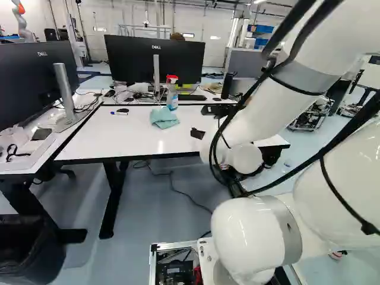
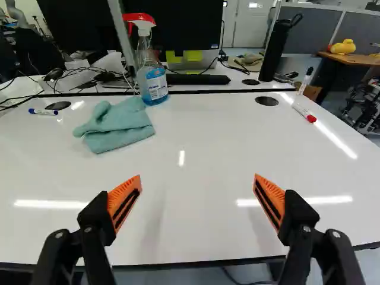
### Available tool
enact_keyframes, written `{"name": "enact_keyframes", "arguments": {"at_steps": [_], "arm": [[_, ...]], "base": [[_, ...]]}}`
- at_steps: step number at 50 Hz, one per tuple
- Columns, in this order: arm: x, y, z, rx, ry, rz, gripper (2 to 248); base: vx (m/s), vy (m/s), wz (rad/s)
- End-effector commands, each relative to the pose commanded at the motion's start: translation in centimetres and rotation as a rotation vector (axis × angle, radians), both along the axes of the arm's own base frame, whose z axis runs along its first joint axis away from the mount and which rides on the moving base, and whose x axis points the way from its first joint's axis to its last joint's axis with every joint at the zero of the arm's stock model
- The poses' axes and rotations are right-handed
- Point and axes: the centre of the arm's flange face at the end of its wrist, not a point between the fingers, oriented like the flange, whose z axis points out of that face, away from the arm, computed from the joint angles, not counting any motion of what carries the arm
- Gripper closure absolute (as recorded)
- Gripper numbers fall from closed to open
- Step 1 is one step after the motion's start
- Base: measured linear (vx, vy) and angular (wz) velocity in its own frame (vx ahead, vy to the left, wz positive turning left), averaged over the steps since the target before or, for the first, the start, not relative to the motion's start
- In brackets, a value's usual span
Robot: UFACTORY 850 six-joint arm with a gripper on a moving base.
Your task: Clean the table with the green towel
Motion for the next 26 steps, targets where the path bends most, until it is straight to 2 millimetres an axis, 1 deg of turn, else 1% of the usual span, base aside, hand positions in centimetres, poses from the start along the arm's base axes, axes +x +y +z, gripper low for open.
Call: {"name": "enact_keyframes", "arguments": {"at_steps": [26], "arm": [[-0.55, -0.03, -0.29, -0.001, -0.013, 0.000, 3]], "base": [[0.000, 0.000, 0.000]]}}
